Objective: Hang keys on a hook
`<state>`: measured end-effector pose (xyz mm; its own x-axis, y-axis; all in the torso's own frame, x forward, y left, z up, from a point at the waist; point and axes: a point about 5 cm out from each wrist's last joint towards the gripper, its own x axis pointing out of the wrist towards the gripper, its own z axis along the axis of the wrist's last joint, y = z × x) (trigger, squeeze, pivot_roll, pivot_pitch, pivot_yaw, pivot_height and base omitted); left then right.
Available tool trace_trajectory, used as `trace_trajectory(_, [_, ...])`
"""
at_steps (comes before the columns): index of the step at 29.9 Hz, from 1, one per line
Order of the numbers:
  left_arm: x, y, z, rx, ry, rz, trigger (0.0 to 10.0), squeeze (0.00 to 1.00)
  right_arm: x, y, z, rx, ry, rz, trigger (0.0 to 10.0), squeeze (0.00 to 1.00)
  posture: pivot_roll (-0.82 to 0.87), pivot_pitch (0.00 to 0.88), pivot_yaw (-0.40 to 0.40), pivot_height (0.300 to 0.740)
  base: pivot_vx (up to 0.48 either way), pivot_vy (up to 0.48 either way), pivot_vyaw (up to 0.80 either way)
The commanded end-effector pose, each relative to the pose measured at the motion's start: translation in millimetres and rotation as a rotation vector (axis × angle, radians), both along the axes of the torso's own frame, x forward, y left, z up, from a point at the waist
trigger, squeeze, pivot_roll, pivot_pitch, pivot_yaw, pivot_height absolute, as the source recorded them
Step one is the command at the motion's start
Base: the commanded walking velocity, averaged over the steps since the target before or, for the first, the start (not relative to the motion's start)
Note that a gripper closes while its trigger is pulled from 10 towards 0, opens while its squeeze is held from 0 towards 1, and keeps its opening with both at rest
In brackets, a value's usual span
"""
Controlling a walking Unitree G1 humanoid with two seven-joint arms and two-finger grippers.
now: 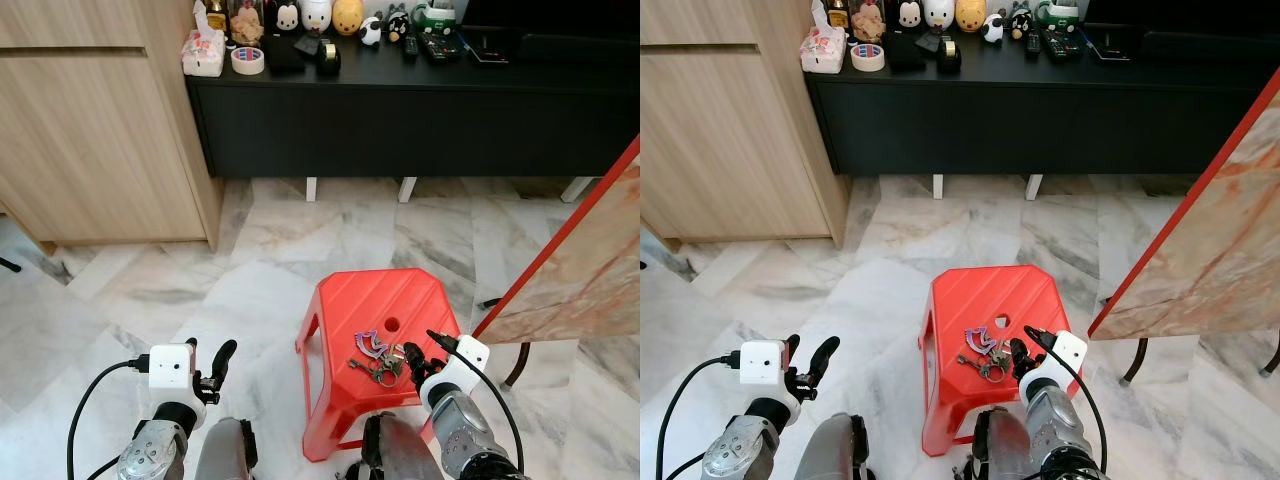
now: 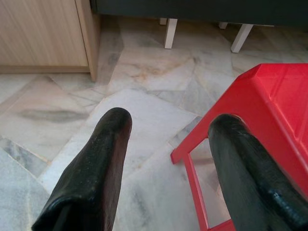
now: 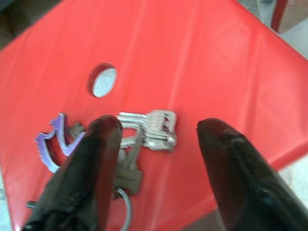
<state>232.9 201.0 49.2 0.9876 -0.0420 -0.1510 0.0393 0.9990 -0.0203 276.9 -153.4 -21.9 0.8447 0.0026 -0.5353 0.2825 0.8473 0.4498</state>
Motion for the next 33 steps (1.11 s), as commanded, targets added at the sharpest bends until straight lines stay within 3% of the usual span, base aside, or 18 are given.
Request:
trace_trajectory(1, [-1.8, -0.8, -1.2, 0.014, 0.000, -0.003, 10.0, 0.00, -7.7, -7.1, -7.1, -0.014, 0.047, -0.017, 10.0, 0.00, 0.06, 0.133, -0.088, 0.616, 0.000, 0.000, 0.00])
trace_trajectory(15, [-3.3, 1.4, -0.1, 0.023, 0.000, -0.004, 10.0, 0.00, -11.0, -1.8, -11.8, -0.023, 0.094, 0.028, 10.0, 0.00, 0.07, 0.141, -0.084, 0.616, 0.000, 0.000, 0.00])
trace_trajectory(33, [-2.7, 0.0, 5.8, 0.028, -0.022, -0.007, 10.0, 0.00, -5.9, -2.5, -6.2, -0.050, 0.041, 0.041, 10.0, 0.00, 0.07, 0.201, -0.090, 0.616, 0.000, 0.000, 0.00])
